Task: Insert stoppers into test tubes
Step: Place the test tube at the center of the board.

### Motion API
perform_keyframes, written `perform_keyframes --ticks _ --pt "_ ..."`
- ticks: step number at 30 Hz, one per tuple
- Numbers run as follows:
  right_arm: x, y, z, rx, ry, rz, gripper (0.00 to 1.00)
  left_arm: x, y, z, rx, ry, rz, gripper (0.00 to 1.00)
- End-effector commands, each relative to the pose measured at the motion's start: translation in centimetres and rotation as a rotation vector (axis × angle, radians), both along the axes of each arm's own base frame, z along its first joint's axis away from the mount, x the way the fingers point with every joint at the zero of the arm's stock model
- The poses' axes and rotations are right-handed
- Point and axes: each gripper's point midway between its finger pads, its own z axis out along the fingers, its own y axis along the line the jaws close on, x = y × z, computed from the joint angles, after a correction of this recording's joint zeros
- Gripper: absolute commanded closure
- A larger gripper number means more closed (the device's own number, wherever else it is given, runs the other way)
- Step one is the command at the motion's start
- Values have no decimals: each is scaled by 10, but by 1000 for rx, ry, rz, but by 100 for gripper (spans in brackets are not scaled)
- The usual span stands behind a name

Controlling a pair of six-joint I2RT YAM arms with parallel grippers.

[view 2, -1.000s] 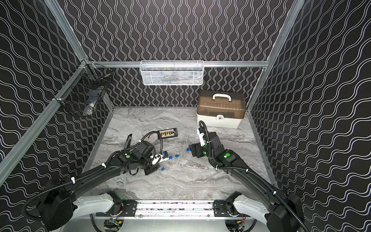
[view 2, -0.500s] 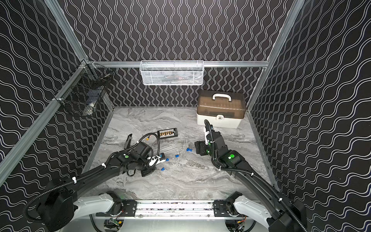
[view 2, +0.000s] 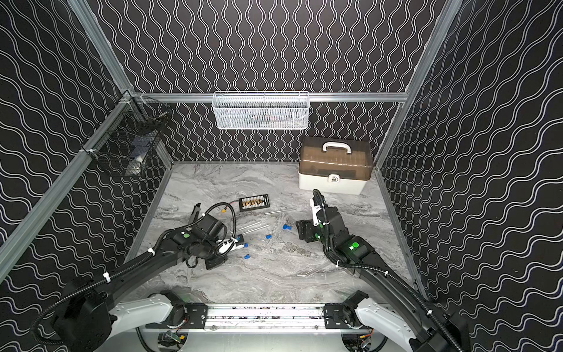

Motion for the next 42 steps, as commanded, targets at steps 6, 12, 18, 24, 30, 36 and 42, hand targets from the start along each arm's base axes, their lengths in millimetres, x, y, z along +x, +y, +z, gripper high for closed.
perform_keyframes --ticks 6,12,18,24,30,36,42 --pt "1 10 -1 25 -23 50 22 16 15 -15 3 66 56 100" --pt "8 9 -8 1 -31 29 22 31 11 -21 -27 138 72 100" --pt "13 10 -6 3 -47 20 22 37 15 -37 36 236 100 100" --pt "19 7 2 -6 -85 0 22 40 19 -42 80 248 98 100" --pt "20 10 -4 -20 -71 16 22 37 14 -52 93 270 85 100" --pt "19 11 -7 -27 -65 27 22 38 13 -57 98 275 90 99" --pt "18 10 -7 -28 -64 25 22 35 21 -63 146 263 90 87"
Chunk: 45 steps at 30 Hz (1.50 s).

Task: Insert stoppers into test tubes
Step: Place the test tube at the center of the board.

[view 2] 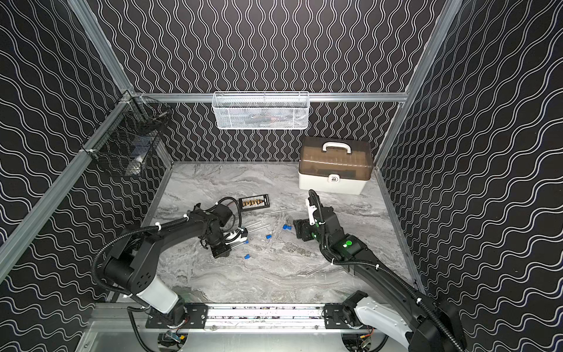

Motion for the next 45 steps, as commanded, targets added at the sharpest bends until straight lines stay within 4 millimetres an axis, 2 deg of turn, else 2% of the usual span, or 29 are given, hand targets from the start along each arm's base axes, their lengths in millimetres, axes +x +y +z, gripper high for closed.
perform_keyframes --ticks 1,13,19,29,35,39,41,45 --pt "2 1 7 12 -28 2 22 -4 8 -5 42 5 1 86" --pt "-1 -4 11 -4 -43 2 21 -4 12 -12 79 19 7 71" --pt "-1 -14 11 -22 -57 -39 21 -4 11 -12 67 11 25 63" --pt "-6 -14 12 -10 -60 -27 21 3 14 10 15 -123 67 56" --pt "-9 -16 15 -3 -67 -29 20 5 17 38 -44 -271 110 56" --pt "-11 -17 17 1 -73 -27 20 5 20 64 -89 -401 139 55" --pt "-11 -17 17 2 -68 -25 20 13 23 84 -106 -498 175 53" --pt "-14 -18 16 3 -61 -21 19 40 37 130 -118 -710 343 52"
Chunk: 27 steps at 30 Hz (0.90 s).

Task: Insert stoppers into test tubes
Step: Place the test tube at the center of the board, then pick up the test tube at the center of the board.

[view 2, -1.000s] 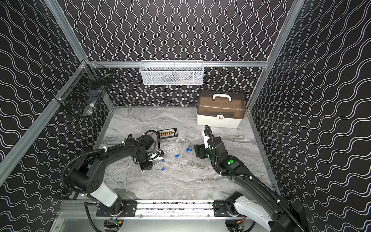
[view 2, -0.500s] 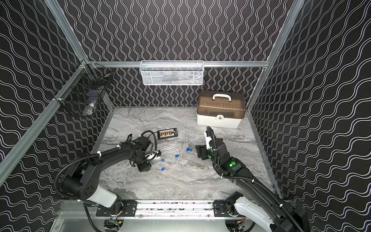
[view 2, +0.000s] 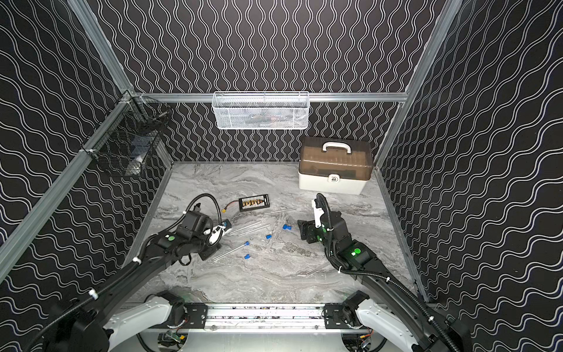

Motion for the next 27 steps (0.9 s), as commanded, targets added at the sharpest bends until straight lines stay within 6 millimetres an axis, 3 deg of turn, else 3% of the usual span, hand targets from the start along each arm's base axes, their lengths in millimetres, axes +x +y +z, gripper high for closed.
perform_keyframes --ticks 1,6,8,11,16,20,24,27 --pt "-3 -1 -3 -7 13 5 19 29 10 38 -51 -172 162 53" --pt "-4 -1 -5 0 29 0 19 54 3 70 -239 -271 316 57" --pt "-4 -2 -7 5 35 -6 19 61 -9 70 -338 -245 339 60" --pt "-5 -2 -9 2 41 -7 19 68 -34 56 -421 -134 297 66" --pt "-7 -5 -12 -21 40 -6 19 81 -64 38 -443 -34 171 64" --pt "-9 -6 -14 -21 42 -8 19 78 -78 14 -319 22 -6 65" --pt "-8 -5 -16 -27 45 -2 19 62 -87 -17 -139 121 -188 67" --pt "-7 -4 -18 -32 52 5 19 60 -98 -28 -86 150 -261 69"
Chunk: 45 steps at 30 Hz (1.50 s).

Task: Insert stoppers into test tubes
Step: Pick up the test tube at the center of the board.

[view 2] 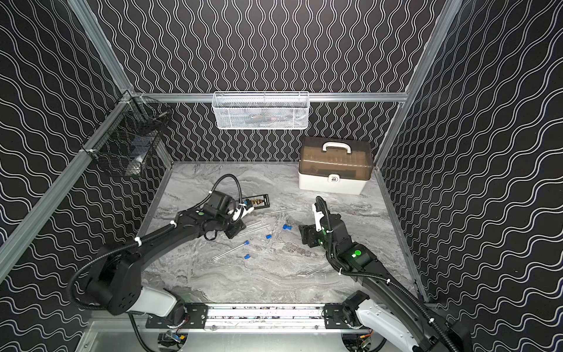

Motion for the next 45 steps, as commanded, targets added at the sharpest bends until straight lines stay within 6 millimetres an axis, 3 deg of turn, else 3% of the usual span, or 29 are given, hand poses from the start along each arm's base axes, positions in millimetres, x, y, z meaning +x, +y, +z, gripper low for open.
perform_keyframes --ticks 1,13,30,45 --pt "2 1 0 -9 -3 5 19 -10 -7 -14 90 21 -155 69" --pt "5 1 4 -26 -15 12 18 7 -34 -47 174 65 -220 73" --pt "5 2 2 -18 -5 11 18 26 -34 -62 229 61 -206 72" --pt "5 2 2 -7 -2 11 18 26 -28 -82 326 98 -227 73"
